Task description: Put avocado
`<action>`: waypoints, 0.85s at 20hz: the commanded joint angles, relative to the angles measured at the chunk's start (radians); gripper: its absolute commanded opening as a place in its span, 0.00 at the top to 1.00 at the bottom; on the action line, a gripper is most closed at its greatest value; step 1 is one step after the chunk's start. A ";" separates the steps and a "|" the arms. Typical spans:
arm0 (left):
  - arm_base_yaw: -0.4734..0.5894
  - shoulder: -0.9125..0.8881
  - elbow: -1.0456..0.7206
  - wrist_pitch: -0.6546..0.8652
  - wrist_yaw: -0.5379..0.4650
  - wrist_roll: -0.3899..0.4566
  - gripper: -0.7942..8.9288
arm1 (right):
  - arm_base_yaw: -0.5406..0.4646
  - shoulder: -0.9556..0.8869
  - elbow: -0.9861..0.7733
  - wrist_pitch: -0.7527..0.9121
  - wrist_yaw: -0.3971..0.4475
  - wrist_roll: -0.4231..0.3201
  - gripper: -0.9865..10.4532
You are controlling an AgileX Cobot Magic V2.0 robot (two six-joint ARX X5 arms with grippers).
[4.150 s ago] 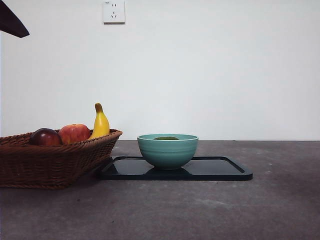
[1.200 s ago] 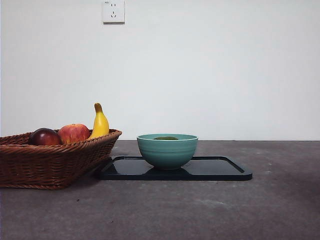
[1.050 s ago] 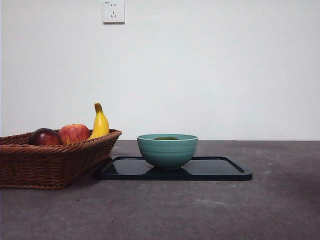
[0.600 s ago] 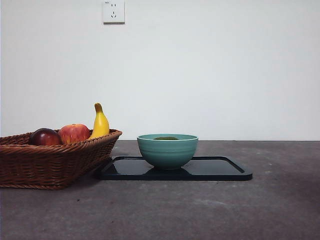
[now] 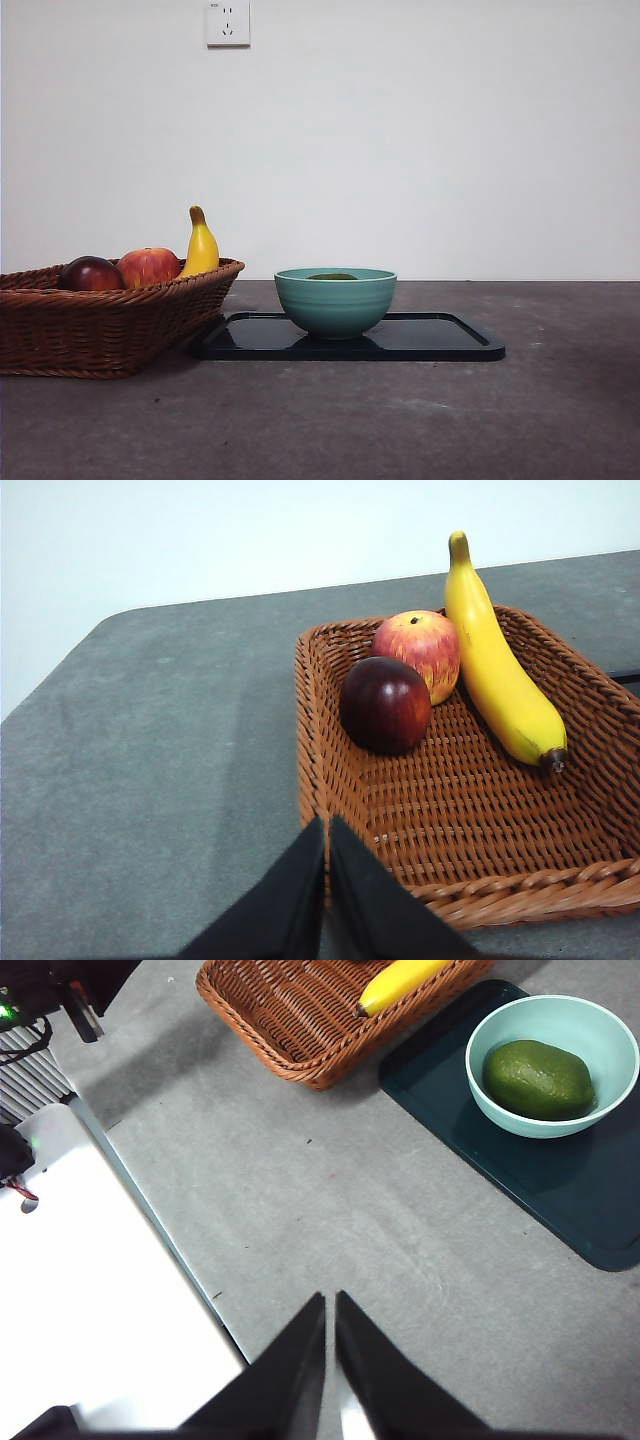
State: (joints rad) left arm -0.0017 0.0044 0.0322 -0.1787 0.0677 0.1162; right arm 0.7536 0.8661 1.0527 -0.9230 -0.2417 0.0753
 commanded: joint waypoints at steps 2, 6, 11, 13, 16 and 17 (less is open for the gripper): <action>0.002 -0.001 -0.021 -0.008 -0.001 -0.006 0.91 | 0.011 0.008 0.009 0.010 -0.001 0.003 0.91; 0.002 -0.001 -0.021 -0.008 -0.001 -0.006 0.91 | -0.021 -0.009 0.009 0.010 0.010 -0.040 0.91; 0.002 -0.001 -0.021 -0.008 -0.001 -0.006 0.91 | -0.274 -0.135 -0.084 0.238 0.004 -0.050 0.91; 0.002 -0.001 -0.021 -0.008 -0.001 -0.006 0.91 | -0.397 -0.240 -0.203 0.362 0.014 -0.055 0.91; 0.002 -0.001 -0.021 -0.008 -0.001 -0.006 0.91 | -0.570 -0.403 -0.427 0.574 0.055 -0.060 0.91; 0.002 -0.001 -0.021 -0.008 -0.001 -0.006 0.91 | -0.615 -0.451 -0.497 0.628 0.068 -0.060 0.91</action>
State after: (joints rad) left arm -0.0017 0.0044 0.0322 -0.1783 0.0669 0.1139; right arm 0.1360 0.4095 0.5621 -0.3038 -0.1768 0.0227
